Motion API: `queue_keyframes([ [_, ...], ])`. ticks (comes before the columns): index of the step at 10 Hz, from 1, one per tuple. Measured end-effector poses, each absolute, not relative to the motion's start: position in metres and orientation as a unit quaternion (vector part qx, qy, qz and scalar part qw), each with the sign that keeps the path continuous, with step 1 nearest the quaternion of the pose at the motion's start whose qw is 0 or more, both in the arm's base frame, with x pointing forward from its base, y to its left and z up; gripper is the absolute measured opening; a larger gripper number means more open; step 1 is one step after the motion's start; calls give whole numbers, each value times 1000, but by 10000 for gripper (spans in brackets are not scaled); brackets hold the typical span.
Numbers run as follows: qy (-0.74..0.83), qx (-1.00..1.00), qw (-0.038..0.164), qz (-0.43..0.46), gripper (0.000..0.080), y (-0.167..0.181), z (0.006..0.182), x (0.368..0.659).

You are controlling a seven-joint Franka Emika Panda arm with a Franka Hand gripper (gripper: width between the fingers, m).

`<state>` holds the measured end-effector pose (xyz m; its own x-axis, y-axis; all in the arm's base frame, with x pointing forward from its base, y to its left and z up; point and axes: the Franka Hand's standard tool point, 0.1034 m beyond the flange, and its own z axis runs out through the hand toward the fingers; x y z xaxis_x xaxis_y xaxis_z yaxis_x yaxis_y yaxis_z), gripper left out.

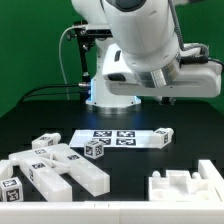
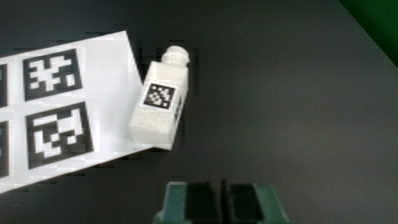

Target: Assemble chair

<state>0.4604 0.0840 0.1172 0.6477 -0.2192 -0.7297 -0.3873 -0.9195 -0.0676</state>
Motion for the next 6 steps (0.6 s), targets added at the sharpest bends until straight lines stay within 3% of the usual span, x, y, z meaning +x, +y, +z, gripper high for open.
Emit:
queue_keyframes([
  [2, 169, -900, 109, 386, 1, 83, 115, 460],
  [3, 169, -895, 112, 399, 90, 80, 105, 452],
  [4, 178, -887, 111, 413, 236, 75, 89, 442],
  [5, 182, -871, 120, 440, 236, 73, 79, 428],
  [6, 192, -843, 134, 484, 414, 70, 64, 413],
])
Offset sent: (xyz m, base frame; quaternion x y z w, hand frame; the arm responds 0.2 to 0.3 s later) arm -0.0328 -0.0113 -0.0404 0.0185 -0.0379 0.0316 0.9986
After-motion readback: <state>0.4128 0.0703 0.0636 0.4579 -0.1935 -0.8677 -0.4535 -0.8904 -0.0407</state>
